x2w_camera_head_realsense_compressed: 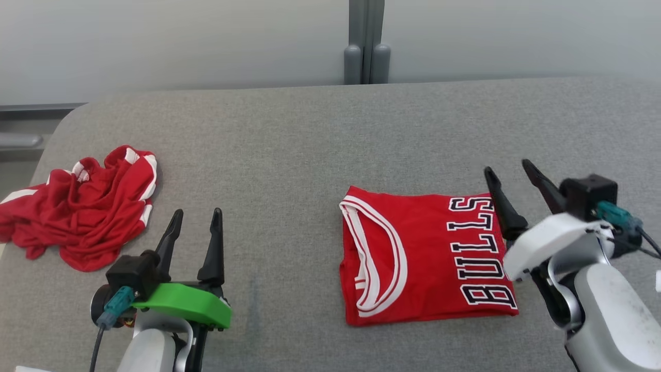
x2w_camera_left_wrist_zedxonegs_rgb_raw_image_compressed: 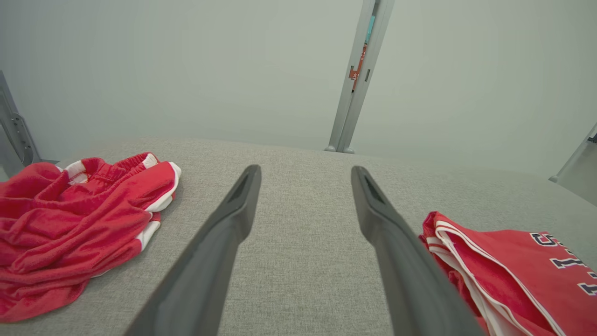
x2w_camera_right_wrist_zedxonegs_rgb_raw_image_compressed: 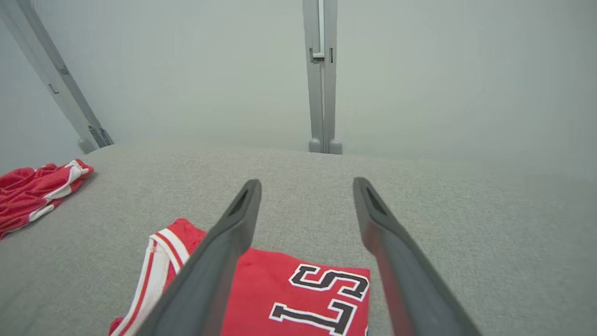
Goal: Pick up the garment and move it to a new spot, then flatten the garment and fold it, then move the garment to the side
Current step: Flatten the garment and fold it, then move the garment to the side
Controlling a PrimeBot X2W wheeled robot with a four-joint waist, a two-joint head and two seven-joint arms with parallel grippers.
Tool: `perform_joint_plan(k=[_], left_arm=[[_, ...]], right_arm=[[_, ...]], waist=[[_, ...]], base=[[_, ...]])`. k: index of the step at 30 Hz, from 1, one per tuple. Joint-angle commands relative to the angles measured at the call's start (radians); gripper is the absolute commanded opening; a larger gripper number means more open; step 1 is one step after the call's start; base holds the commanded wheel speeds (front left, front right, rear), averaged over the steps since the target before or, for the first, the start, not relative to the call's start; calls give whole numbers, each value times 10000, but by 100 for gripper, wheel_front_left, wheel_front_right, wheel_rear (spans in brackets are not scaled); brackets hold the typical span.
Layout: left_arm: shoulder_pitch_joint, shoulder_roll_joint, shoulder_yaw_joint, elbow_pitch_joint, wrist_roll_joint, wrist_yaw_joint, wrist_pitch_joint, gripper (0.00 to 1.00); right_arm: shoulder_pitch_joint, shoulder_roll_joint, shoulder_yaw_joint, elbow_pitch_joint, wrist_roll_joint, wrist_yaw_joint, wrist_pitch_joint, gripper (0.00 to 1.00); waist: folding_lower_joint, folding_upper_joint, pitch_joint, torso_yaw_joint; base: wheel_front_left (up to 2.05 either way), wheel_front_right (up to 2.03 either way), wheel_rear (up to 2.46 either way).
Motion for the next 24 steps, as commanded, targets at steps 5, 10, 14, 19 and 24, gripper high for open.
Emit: perform_joint_plan(k=[5, 10, 14, 19, 24], left_arm=[[459, 0, 395, -37, 101, -39, -1, 100], [719, -53, 685, -147, 150, -39, -1, 100], [842, -113, 780, -138, 198, -39, -1, 100], [937, -162, 811, -65, 230, -39, -1, 100], [963, -170, 900, 51, 298, -39, -1, 100]], right_arm=[[1035, 351, -818, 130, -751, -5, -970, 100], [1361, 493, -850, 218, -885, -5, -1528, 100], [1440, 510, -873, 324, -945, -5, -1695, 100], [1560, 577, -1016, 338, -914, -5, -1780, 100], [1658, 616, -1116, 353, -770, -5, -1700, 100]], waist=[[0, 0, -450, -387], [0, 0, -628, -617], [0, 0, -749, -692], [0, 0, -938, -718], [0, 0, -1045, -711]], base=[[0, 0, 0], [0, 0, 0], [0, 0, 0], [0, 0, 0], [0, 0, 0]])
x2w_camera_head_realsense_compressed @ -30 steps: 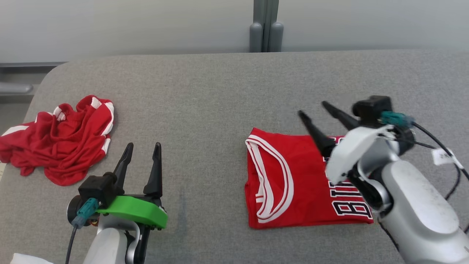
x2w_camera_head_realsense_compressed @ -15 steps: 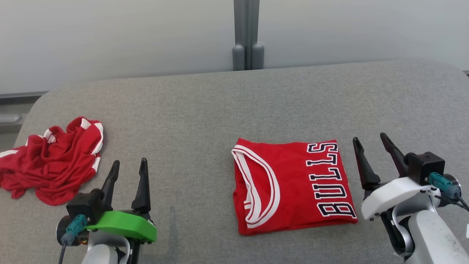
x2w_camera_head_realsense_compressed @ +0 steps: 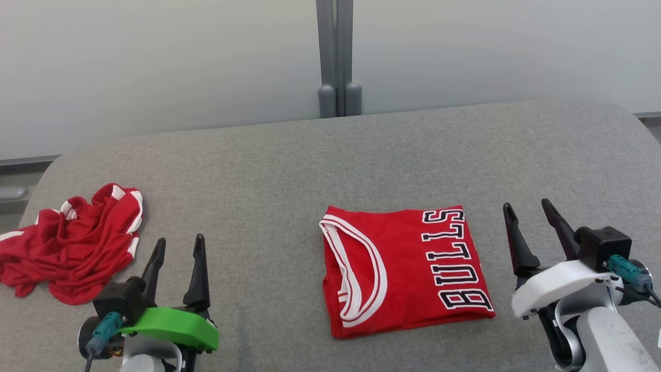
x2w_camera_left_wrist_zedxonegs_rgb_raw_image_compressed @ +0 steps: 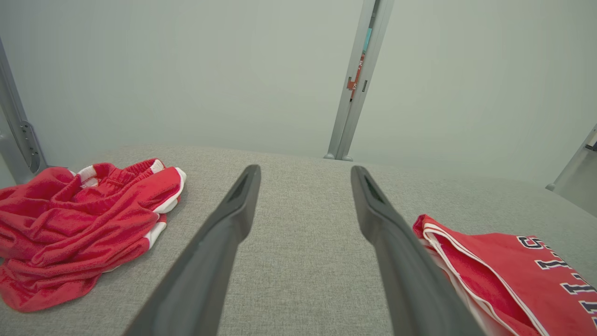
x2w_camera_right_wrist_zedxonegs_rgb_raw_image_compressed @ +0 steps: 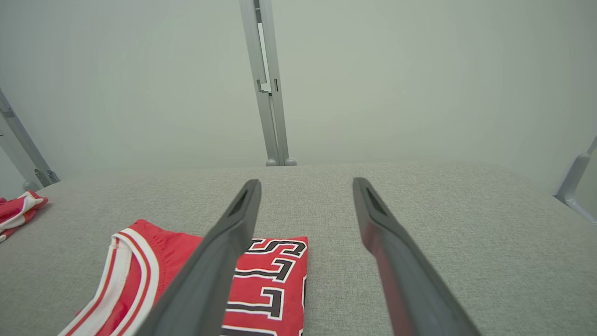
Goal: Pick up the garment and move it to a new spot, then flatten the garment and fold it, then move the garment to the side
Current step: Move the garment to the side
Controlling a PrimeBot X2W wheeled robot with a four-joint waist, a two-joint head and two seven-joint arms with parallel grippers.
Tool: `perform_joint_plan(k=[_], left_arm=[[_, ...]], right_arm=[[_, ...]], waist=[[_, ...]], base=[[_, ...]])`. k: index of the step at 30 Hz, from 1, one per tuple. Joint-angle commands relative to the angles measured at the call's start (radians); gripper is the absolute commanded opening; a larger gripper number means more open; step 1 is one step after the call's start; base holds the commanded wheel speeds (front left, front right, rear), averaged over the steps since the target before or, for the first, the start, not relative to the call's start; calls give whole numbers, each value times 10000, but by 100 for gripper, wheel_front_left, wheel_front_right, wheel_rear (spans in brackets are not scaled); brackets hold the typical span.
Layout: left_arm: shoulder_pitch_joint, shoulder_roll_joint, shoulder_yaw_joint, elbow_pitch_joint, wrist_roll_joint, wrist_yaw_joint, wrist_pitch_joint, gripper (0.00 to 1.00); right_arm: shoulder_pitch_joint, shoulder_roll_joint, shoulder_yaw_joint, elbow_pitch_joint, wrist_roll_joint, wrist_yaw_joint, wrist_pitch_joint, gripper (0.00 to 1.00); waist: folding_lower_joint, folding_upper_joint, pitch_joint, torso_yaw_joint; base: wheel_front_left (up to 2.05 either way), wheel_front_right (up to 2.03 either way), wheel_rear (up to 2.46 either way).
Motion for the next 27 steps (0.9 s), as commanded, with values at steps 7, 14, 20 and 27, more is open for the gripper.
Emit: perform_joint_plan(k=[7, 14, 20, 27], left_arm=[[232, -15, 122, 86, 144, -39, -1, 100], [238, -24, 120, 56, 170, -40, -1, 100], [181, -20, 83, 62, 182, -40, -1, 100], [129, -29, 57, 10, 165, -40, -1, 100]], right_arm=[[221, -42, -37, 98, 122, -5, 156, 100], [244, 3, -13, 107, 135, -5, 205, 100], [230, 35, -62, 81, 156, -5, 231, 100], [-9, -30, -182, 85, -46, -5, 543, 100]], waist=[[0, 0, -81, 66], [0, 0, -9, 131], [0, 0, 58, 178], [0, 0, 154, 245]], base=[[0, 0, 0], [0, 0, 0], [0, 0, 0], [0, 0, 0]])
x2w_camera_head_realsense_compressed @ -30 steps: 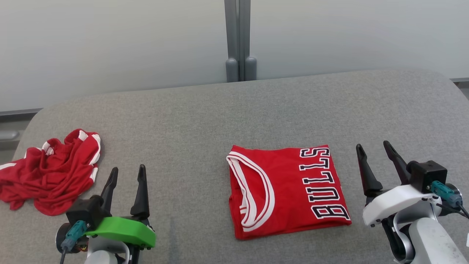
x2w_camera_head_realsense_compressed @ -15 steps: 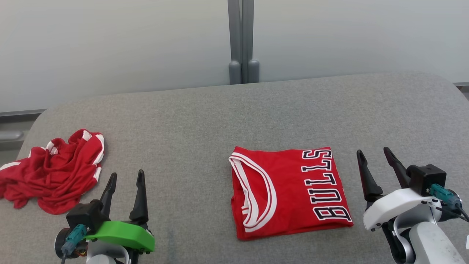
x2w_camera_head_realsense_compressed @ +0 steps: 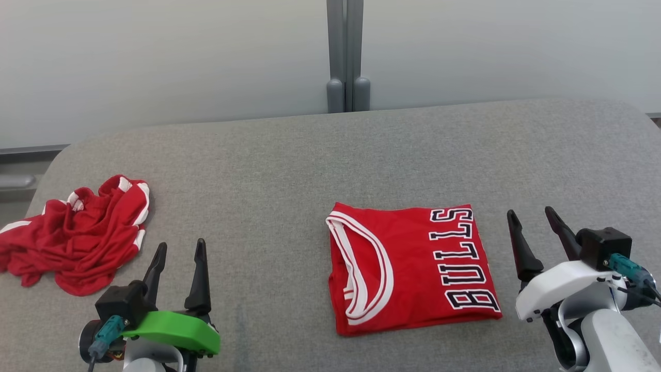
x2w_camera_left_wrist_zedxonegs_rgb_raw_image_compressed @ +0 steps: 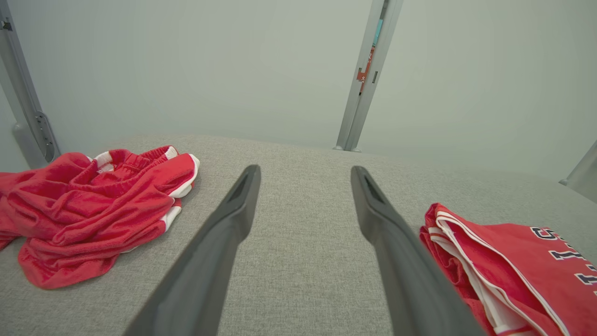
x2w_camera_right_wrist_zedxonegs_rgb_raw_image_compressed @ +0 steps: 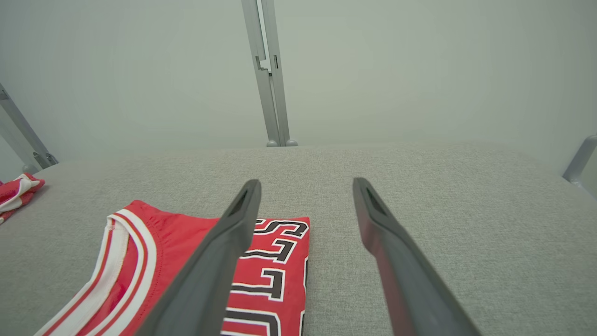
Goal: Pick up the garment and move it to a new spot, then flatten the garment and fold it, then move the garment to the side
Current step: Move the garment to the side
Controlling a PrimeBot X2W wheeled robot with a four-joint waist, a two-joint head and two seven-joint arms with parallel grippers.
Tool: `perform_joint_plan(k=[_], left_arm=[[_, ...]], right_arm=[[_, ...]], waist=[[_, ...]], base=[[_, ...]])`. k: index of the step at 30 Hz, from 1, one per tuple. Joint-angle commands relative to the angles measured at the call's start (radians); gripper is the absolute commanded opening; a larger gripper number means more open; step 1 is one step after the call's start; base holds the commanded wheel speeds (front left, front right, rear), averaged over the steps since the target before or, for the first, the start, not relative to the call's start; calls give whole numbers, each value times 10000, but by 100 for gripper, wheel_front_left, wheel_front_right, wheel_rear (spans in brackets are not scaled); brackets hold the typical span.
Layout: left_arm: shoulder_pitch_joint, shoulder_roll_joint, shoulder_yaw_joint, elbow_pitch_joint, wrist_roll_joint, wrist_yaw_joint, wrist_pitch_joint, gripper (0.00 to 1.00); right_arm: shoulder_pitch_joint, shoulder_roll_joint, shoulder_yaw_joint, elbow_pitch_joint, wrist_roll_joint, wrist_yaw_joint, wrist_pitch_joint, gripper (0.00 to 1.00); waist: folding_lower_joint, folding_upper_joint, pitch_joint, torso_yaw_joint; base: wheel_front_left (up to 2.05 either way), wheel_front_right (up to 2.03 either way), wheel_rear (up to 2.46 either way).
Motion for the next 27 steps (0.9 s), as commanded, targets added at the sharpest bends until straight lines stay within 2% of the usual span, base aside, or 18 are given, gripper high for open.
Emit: perform_joint_plan(k=[1, 8, 11, 17, 27], left_arm=[[6, -2, 14, -42, 45, -40, -1, 100], [-92, -15, -46, -174, 62, -40, -1, 100], [-215, -1, -152, -194, 45, -40, -1, 100], [-423, 47, -353, -288, -37, -40, -1, 100], [-691, 144, -544, -304, -107, -40, -1, 100]], right_arm=[[-168, 7, -64, 50, -68, -5, 300, 100], [-629, 3, 254, 631, 46, -5, 2407, 100], [-899, -90, 696, 1142, 152, -5, 3371, 100], [-1363, -152, 658, 2198, 234, -11, 4027, 100], [-1825, 92, 253, 3985, 191, -10, 4365, 100]], waist=[[0, 0, 37, 29], [0, 0, 225, 144], [0, 0, 352, 265], [0, 0, 743, 605], [0, 0, 1252, 1067]], base=[[0, 0, 0], [0, 0, 0], [0, 0, 0], [0, 0, 0], [0, 0, 0]])
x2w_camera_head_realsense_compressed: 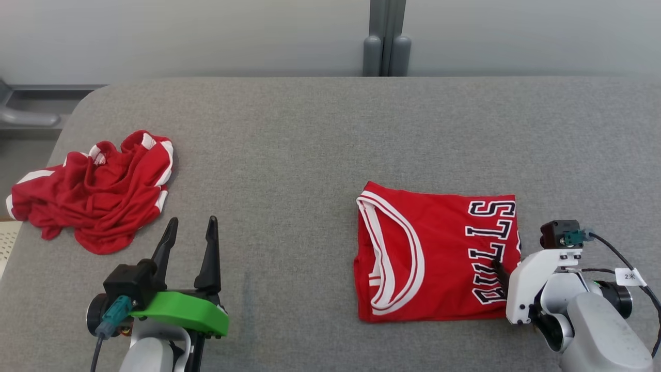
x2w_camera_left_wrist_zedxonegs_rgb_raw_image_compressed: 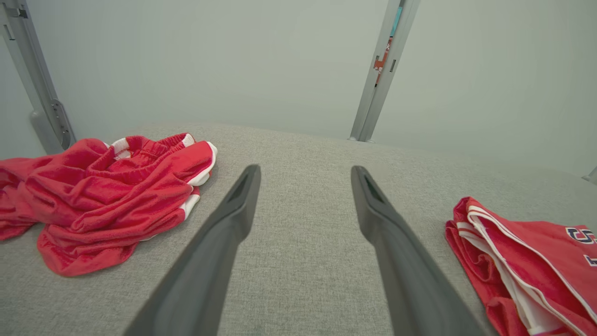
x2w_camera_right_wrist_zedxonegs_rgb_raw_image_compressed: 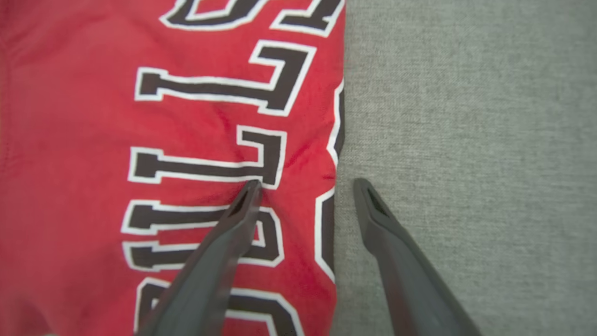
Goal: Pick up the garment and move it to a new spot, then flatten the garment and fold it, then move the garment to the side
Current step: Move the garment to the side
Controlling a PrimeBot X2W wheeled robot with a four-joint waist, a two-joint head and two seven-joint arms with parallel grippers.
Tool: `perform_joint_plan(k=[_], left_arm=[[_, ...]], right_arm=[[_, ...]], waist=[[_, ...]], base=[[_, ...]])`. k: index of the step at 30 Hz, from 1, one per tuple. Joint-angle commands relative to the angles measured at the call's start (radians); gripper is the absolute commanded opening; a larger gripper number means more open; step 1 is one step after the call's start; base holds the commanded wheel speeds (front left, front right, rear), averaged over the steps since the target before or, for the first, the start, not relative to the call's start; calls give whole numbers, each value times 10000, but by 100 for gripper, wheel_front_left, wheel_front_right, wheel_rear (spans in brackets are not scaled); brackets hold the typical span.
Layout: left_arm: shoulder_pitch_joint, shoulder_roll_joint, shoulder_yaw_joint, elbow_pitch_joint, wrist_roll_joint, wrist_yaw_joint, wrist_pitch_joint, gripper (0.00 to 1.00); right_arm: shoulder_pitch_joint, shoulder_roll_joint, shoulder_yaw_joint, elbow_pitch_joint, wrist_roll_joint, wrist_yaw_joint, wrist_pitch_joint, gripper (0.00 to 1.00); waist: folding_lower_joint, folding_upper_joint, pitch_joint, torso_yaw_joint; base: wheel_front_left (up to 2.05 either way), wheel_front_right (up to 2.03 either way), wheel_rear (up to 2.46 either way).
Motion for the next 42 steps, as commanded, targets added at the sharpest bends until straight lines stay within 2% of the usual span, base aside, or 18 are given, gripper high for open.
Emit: perform_joint_plan(k=[1, 2, 3, 4, 5, 7, 10, 16, 21, 26, 33, 42], left_arm=[[-195, 45, 5, -35, -49, -40, -1, 100], [-219, 52, 23, -59, -53, -40, -1, 100], [-238, 58, 44, -76, -51, -40, -1, 100], [-249, 69, 64, -95, -46, -40, -1, 100], [-274, 77, 105, -167, -3, -40, -1, 100], [-306, 88, 127, -272, 40, -40, 1, 100], [-412, 77, 194, -457, 54, -40, -1, 100], [-653, 126, 211, -821, 80, -40, -1, 100], [-999, 205, 60, -1097, 115, -40, -1, 100], [-1413, 254, -137, -1448, 252, -40, -1, 100], [-1719, 563, -440, -1748, 383, -40, -1, 100], [-2019, 941, -834, -1946, 354, -40, -1, 100]], right_arm=[[-54, 69, 67, 326, 57, -15, 281, 100], [-95, 107, 182, 510, 158, -15, 503, 100], [-138, 99, 299, 644, 211, -15, 689, 94], [-248, 50, 551, 691, 244, -15, 856, 29], [-577, -147, 921, 587, 361, -12, 983, 0], [-895, -515, 1259, 432, 381, -17, 1084, 0], [-1736, -1415, 1754, -7, 252, -29, 1064, 0], [-2924, -2709, 2225, -405, 320, -18, 1219, 0], [-3684, -3752, 2282, -442, 126, -18, 887, 0], [-4138, -4557, 1732, -149, -87, -18, -7, 0], [-4419, -4874, 992, 420, -682, -20, -1080, 0], [-4559, -5049, -170, 1333, -1476, -18, -2598, 0]], waist=[[0, 0, 188, 138], [0, 0, 252, 132], [0, 0, 299, 115], [0, 0, 380, 65], [0, 0, 533, -80], [0, 0, 665, -270], [0, 0, 932, -761], [0, 0, 1528, -1822], [0, 0, 2120, -2452], [0, 0, 2751, -2734], [0, 0, 3392, -2904], [0, 0, 4036, -2641]], base=[[0, 0, 0], [0, 0, 0], [0, 0, 0], [0, 0, 0], [0, 0, 0], [0, 0, 0], [0, 0, 0], [0, 0, 0], [0, 0, 0], [0, 0, 0], [0, 0, 0], [0, 0, 0]])
